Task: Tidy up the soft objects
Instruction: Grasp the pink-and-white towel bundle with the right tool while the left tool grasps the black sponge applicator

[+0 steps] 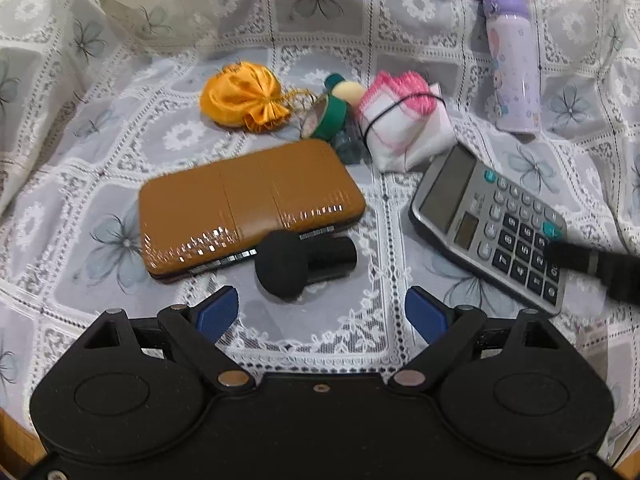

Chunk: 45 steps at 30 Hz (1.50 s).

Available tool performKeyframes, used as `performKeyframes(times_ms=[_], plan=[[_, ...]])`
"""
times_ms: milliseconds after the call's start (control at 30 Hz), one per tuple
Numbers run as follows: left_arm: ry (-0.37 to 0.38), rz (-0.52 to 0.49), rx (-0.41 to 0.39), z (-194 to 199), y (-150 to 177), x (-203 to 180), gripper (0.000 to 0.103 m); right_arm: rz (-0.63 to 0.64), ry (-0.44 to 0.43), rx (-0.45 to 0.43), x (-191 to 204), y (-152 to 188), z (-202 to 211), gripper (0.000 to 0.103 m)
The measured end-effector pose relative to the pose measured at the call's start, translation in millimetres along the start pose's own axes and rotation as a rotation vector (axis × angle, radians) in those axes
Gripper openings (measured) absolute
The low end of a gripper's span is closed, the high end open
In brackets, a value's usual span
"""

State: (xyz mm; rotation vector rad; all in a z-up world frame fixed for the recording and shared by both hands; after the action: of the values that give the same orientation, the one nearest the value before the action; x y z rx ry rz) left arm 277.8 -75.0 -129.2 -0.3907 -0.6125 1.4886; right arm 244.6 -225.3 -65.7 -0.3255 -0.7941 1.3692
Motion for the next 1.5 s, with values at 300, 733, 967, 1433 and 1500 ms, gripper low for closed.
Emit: performKeyframes(times_ms=[300,733,967,1433,1500], plan=[[-0.024,-0.04,0.001,-8,10,-6,0.089,0.083,-0.025,-0.071,15,-53,-25,0.075],[-0.001,-0.044,0.017,-13,13,-9,0.098,0.287,-0.002,-0.004,36,-96,-105,0.076],[0.001,-0.042,0.018,-13,14,-10,0.098,0.307,0.11,-0.044,3,-140,-125,0.075],[0.002,-0.035,0.023,-13,13,-10,0.098,0.303,-0.055,-0.062,36,-121,-116,0.089],[0.003,-0.034,0.024,-13,13,-10,0.098,0.322,-0.064,-0.046,45,-115,-121,0.089]])
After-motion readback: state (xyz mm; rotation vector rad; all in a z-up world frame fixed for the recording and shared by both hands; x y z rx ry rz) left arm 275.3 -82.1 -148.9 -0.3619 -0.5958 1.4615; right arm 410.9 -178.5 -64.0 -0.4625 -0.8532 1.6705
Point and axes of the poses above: each gripper's, at about its wrist camera, not at the fingertips, and z roughly against the way its jaws point, x to its left, y to its underside, the point moved 9 cm from there along -z, roughly the way its jaws point, and after that the axes turned 15 degrees about -y, right-handed, at the moved point
